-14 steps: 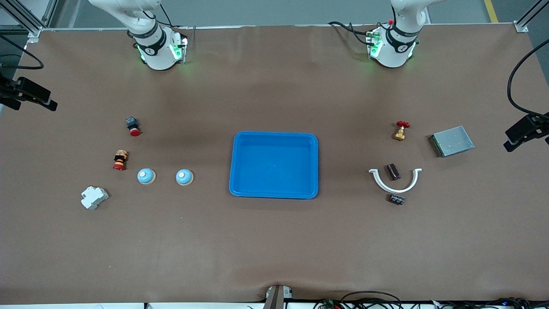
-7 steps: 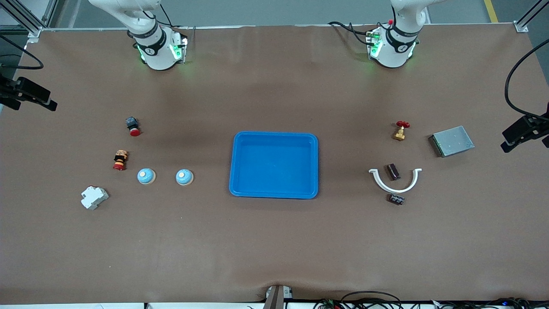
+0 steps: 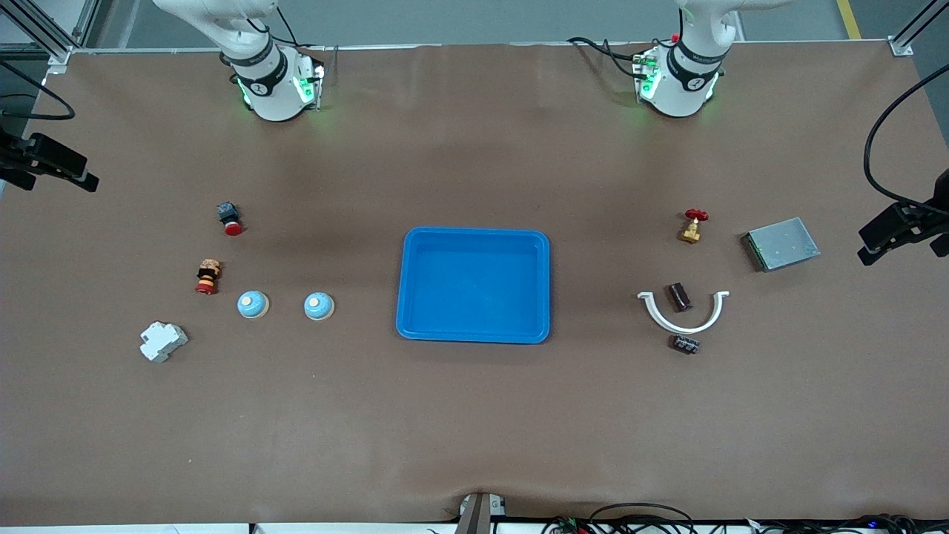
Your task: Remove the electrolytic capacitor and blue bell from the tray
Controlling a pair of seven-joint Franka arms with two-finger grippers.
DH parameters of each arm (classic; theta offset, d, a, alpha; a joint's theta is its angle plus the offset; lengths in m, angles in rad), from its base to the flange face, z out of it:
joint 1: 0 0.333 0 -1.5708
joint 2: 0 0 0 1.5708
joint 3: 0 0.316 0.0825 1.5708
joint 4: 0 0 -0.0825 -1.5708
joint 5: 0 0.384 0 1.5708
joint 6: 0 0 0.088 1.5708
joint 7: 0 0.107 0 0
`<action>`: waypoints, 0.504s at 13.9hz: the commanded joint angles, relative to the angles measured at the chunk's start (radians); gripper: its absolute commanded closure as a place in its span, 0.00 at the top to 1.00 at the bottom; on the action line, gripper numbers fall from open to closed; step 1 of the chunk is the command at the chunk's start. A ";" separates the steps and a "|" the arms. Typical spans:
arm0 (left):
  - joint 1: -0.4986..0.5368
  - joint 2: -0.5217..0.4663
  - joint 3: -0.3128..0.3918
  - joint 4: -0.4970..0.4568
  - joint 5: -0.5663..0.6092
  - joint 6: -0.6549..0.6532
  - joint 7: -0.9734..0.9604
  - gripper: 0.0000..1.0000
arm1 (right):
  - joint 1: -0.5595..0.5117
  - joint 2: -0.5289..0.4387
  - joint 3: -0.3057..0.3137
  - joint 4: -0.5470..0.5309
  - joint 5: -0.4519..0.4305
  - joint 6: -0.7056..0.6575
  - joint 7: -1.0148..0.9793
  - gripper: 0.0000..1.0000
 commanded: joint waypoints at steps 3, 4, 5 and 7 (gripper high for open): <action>-0.002 0.014 0.025 0.005 -0.056 0.004 0.023 1.00 | -0.018 -0.021 0.009 -0.019 0.016 0.008 0.000 1.00; -0.005 0.027 0.022 0.005 -0.056 0.004 0.023 1.00 | -0.018 -0.021 0.009 -0.019 0.015 0.008 0.000 1.00; -0.009 0.031 0.019 0.006 -0.056 0.004 0.023 1.00 | -0.018 -0.021 0.009 -0.019 0.015 0.008 0.000 1.00; -0.008 0.029 0.019 0.008 -0.067 0.004 0.023 1.00 | -0.018 -0.021 0.009 -0.019 0.015 0.008 0.000 1.00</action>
